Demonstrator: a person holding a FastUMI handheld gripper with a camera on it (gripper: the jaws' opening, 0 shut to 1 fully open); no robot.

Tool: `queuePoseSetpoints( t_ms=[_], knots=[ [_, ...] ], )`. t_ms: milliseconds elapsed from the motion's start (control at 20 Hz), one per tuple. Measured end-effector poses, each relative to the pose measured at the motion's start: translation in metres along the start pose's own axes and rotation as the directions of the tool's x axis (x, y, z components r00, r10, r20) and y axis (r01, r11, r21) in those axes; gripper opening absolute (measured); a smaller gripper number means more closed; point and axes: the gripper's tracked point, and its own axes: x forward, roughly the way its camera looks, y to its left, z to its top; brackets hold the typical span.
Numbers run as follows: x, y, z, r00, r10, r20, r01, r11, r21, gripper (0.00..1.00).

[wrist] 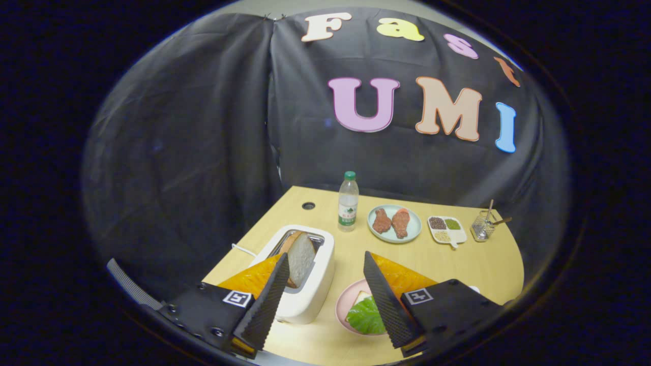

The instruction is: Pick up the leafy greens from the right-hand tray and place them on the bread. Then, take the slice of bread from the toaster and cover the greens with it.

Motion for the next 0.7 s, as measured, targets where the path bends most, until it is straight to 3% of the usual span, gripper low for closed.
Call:
queuePoseSetpoints(
  t_ms=[150,350,600,700],
  knots=[
    [0.022,0.023,-0.010,0.989,-0.024,-0.147,0.027,0.999,0.019,0.93],
    [0.048,0.043,-0.029,0.941,-0.045,-0.335,0.063,0.997,0.045,0.93],
    [0.077,0.063,-0.043,0.891,-0.029,-0.452,0.082,0.992,0.097,0.93],
    [0.088,0.069,-0.044,0.882,-0.016,-0.470,0.089,0.987,0.133,0.79]
  ],
)
